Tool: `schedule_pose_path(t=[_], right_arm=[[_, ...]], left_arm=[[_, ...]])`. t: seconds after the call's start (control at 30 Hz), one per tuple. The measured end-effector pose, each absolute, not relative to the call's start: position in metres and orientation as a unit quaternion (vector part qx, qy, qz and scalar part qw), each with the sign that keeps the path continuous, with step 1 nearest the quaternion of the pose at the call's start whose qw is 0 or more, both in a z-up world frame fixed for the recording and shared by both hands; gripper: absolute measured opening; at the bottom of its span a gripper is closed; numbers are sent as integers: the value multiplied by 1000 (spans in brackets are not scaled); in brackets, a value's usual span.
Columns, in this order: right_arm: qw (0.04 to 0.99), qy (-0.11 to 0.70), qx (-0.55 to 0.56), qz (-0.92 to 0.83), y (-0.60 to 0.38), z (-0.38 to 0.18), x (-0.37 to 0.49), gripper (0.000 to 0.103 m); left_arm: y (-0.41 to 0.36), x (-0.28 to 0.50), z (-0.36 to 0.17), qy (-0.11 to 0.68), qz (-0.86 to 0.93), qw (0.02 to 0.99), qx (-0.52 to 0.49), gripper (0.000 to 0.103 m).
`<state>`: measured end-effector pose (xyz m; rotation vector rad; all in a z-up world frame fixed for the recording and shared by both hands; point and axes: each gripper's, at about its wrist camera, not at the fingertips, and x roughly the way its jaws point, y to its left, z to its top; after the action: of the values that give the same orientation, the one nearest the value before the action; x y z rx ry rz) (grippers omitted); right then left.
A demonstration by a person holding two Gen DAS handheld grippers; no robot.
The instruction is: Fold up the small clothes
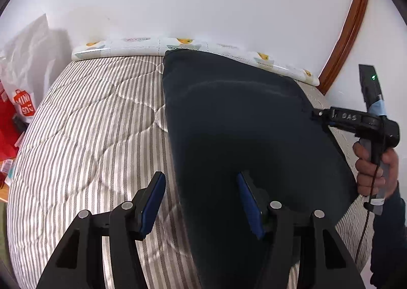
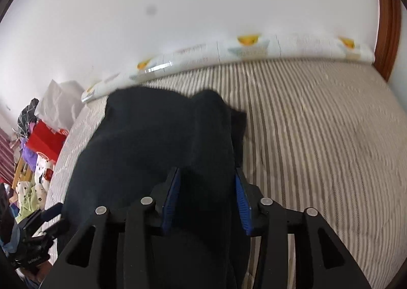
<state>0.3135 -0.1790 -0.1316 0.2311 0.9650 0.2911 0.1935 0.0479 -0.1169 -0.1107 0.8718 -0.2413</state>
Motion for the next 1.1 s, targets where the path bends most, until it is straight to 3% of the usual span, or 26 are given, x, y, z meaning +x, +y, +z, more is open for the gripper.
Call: schedule_pose_path(t=[0.03,0.23,0.4,0.5,0.57,0.7,0.77,0.97,1.1], right_arm=[[867,461,118,148,-180,-133,312,4],[892,424,106,118,-184,-116,280,7],[905,420,21,56,-172,-105,232,11],[906,419,28,47,-180,-91,196,39],[915,401,36,37,-186,-76,166,63],[927,374,23,14,-188,-48,119,72],[928,371,20,16,-188,-38,100,74],[938,347,28,-9,-191,-11,48,97],[941,338,18,-19,-189,2,19,101]], left_arm=[[48,190,-116,421,-115,898,-53,56],[49,158,-107,415,-96,904,-46,56],[45,129,-93,404,-80,910,-42,56],[41,113,-80,394,-74,915,-41,59],[37,103,-71,386,-68,919,-41,62],[25,78,-48,366,-58,929,-25,72],[18,64,-37,355,-51,933,-19,82],[3,28,-20,335,-34,942,2,84],[0,10,-14,328,-34,944,0,84]])
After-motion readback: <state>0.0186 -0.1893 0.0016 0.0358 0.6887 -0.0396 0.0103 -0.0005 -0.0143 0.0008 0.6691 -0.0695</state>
